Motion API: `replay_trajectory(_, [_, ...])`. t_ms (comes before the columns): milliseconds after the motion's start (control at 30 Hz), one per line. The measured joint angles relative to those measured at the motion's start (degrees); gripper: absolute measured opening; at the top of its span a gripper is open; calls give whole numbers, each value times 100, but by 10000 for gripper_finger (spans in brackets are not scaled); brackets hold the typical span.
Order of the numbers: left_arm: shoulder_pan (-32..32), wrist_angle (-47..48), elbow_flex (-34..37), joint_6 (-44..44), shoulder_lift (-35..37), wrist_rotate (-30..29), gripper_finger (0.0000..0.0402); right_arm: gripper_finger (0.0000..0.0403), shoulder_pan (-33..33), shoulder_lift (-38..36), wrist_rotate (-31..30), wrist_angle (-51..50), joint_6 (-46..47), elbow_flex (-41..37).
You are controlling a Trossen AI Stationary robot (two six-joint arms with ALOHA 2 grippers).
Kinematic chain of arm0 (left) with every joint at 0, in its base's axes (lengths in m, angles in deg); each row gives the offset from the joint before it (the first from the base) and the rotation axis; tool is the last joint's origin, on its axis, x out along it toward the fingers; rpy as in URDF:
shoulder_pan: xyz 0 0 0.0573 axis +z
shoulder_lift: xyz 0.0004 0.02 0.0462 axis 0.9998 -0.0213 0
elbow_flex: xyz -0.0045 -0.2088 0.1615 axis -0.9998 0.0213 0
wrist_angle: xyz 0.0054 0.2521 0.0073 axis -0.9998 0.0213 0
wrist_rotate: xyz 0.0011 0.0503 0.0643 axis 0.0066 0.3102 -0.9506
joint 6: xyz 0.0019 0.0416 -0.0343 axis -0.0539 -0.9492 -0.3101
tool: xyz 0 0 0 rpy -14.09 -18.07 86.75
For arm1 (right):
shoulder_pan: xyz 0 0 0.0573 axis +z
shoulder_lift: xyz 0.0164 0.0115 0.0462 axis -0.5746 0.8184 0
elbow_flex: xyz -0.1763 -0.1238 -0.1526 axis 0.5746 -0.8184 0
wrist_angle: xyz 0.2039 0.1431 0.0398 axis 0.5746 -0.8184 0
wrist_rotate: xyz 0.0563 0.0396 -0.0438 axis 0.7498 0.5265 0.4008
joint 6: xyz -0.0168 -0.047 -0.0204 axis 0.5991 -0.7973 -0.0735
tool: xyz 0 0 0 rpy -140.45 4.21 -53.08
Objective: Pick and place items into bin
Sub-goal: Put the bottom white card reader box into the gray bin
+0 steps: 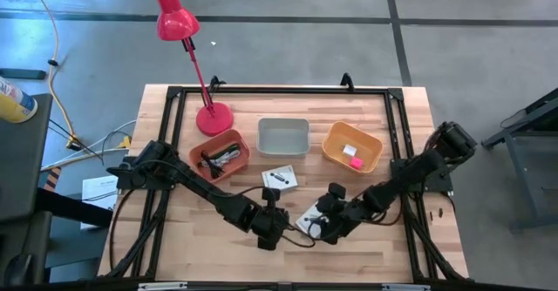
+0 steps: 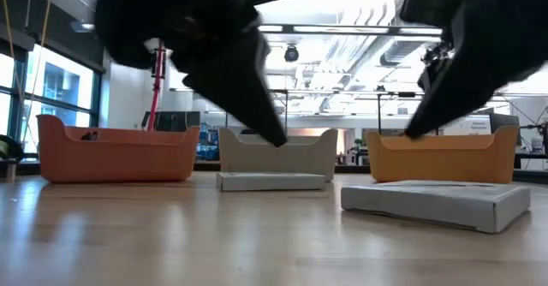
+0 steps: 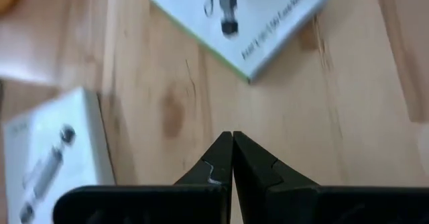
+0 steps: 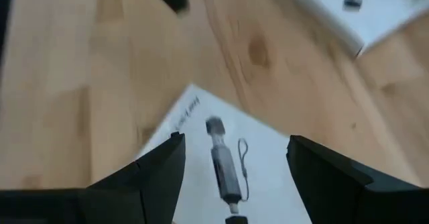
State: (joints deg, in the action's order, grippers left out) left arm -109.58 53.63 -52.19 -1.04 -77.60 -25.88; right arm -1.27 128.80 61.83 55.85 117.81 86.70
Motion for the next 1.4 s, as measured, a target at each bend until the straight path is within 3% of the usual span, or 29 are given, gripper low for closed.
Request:
replay_trajectory(200, [318, -581, 0, -1014, 0, 262, 1, 249, 155, -568, -223, -234, 262, 7])
replay_trajectory(500, [773, -774, 0, -2259, -238, 1319, 0, 249, 753, -625, -236, -468, 2445, 9])
replay_trajectory(667, [820, -831, 0, -2289, -234, 1323, 0, 249, 971, -629, -250, -461, 3753, 11])
replay_trajectory(833, [932, -900, 0, -2297, -234, 1559, 1, 249, 1006, -588, -21, -280, 4489, 15])
replay_trajectory(1400, [917, -1114, -14, -2212, -455, 1714, 0, 249, 690, -308, 1232, -288, 5922, 24])
